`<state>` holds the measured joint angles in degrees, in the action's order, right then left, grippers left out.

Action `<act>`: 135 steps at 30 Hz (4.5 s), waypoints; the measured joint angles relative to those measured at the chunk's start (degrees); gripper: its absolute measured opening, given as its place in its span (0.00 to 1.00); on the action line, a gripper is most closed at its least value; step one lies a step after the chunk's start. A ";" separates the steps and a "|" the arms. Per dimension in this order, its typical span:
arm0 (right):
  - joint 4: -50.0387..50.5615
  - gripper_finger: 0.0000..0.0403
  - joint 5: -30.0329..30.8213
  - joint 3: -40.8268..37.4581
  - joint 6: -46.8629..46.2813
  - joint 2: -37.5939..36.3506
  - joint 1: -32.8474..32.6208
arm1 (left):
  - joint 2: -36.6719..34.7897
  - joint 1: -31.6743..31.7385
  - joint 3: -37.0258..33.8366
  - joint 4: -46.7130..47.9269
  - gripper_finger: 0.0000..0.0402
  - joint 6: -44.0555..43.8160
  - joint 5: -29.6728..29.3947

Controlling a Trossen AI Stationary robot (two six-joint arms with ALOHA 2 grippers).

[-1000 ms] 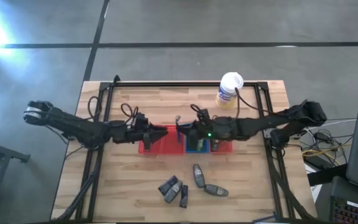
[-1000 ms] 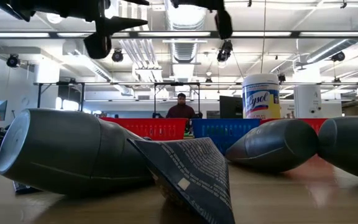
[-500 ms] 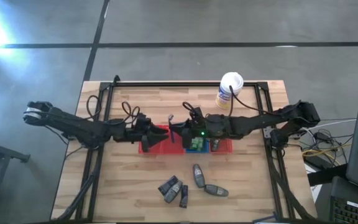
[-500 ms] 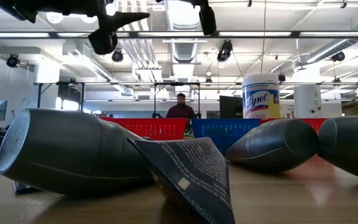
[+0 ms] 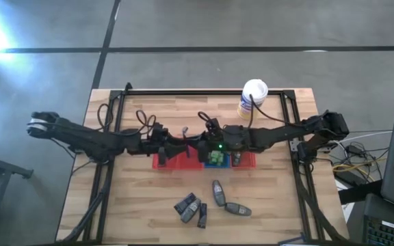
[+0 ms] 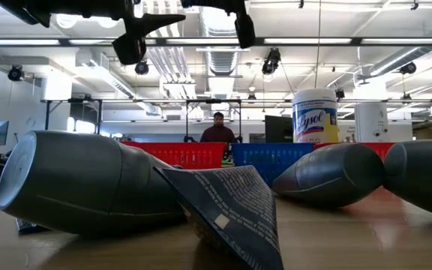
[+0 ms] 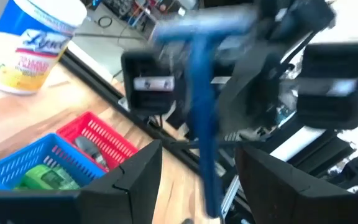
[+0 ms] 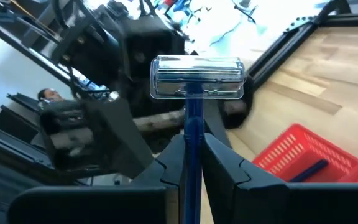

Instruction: Pick & Place Travel size toiletries

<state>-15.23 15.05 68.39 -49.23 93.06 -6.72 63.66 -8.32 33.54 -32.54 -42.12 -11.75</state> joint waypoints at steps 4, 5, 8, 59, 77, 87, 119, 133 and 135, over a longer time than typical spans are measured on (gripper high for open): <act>-0.04 0.08 -0.34 0.88 1.38 0.36 0.02 | 2.92 0.00 1.50 0.04 0.51 -0.10 0.42; 0.07 0.08 -0.53 0.91 1.60 0.43 0.04 | 3.54 0.00 1.91 -0.22 0.51 -0.10 0.45; 0.50 0.08 -0.59 0.91 1.65 0.43 0.03 | 5.11 0.00 2.69 -0.02 0.51 -0.05 0.49; 41.07 0.58 10.68 -0.03 -7.81 -10.80 -5.14 | 0.46 1.11 2.76 57.08 0.10 -33.38 -1.12; 39.92 0.60 11.69 -0.85 -9.80 -10.54 -7.61 | 10.28 2.97 2.87 53.12 0.23 -33.31 1.40; 39.99 0.64 12.13 -1.02 -11.03 -10.54 -8.96 | 4.66 1.71 6.31 52.03 0.27 -25.66 -1.26; 40.22 0.85 11.87 -1.02 -10.44 -10.45 -8.90 | 0.31 1.55 10.32 50.56 0.27 -14.49 -7.82; 40.22 0.87 11.85 -1.02 -10.37 -10.45 -8.90 | 0.33 1.51 10.30 50.56 0.27 -14.56 -7.78; 40.22 0.86 11.82 -1.02 -10.59 -10.45 -8.89 | 0.33 1.51 10.30 50.56 0.27 -14.56 -7.75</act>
<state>24.99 26.87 67.37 -59.81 82.61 -15.62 63.99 -6.81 43.83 18.02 -56.69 -19.51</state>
